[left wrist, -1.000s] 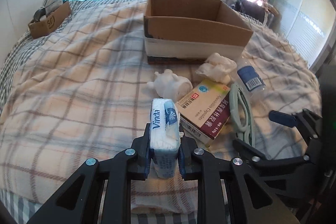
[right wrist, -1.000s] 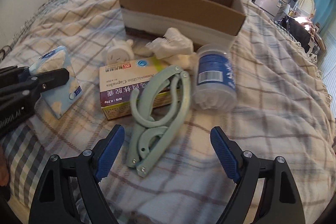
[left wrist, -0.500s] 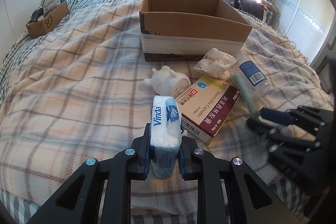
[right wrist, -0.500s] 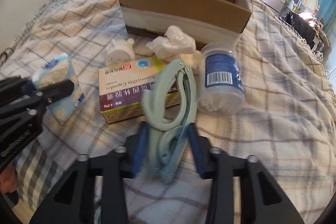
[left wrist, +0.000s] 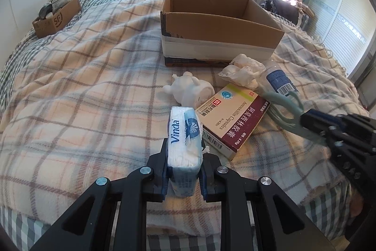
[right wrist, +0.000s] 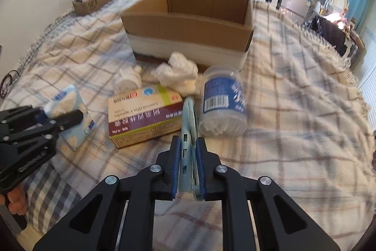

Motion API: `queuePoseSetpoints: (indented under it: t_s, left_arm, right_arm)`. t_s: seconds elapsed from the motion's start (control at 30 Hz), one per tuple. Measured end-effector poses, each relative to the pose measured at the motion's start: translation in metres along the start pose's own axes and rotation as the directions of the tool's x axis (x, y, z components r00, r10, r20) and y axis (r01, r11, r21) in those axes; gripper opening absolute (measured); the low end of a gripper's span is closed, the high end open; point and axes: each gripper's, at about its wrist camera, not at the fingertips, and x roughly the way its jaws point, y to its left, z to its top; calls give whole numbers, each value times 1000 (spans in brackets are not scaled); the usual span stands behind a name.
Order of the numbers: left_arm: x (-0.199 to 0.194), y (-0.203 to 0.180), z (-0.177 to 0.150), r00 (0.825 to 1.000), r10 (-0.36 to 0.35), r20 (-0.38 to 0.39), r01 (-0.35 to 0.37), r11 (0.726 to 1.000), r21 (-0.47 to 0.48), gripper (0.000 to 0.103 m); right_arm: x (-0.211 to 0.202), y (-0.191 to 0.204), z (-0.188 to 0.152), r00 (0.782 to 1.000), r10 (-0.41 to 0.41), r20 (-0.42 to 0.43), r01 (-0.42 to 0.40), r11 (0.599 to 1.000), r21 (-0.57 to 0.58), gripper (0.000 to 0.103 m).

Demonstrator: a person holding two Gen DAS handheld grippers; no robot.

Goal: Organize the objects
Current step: 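Grasp the Vinda tissue pack with the left tool while the right tool grasps the green hanger, then carry tissue pack and hanger into the box and release both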

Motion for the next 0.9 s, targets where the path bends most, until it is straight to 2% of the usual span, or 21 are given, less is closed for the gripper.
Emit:
queuePoseSetpoints:
  t_s: [0.1,0.13,0.47,0.67,0.9]
  left_arm:
    - [-6,-4,1,1000,-1,0,1,1000,-3,20]
    - [-9,-5,1,1000,-2,3,2,1000,-3,20]
    - [-37,-22,26,998,-31,58,29,999,32,20]
    - [-51,-23,68,992,-67,104,64,997,36,21]
    - [-63,-29,142,974,-137,181,129,990,57,21]
  right_arm:
    - [-17,-5,0,999,11,36,-11,1000,6,12]
    - [-22,-7,1,999,12,50,-12,1000,8,8]
    - [-65,-10,14,986,58,155,-58,998,-9,8]
    - [-101,-8,51,961,56,269,-39,997,-68,8]
    - [-118,-17,109,930,48,364,-18,996,-84,8]
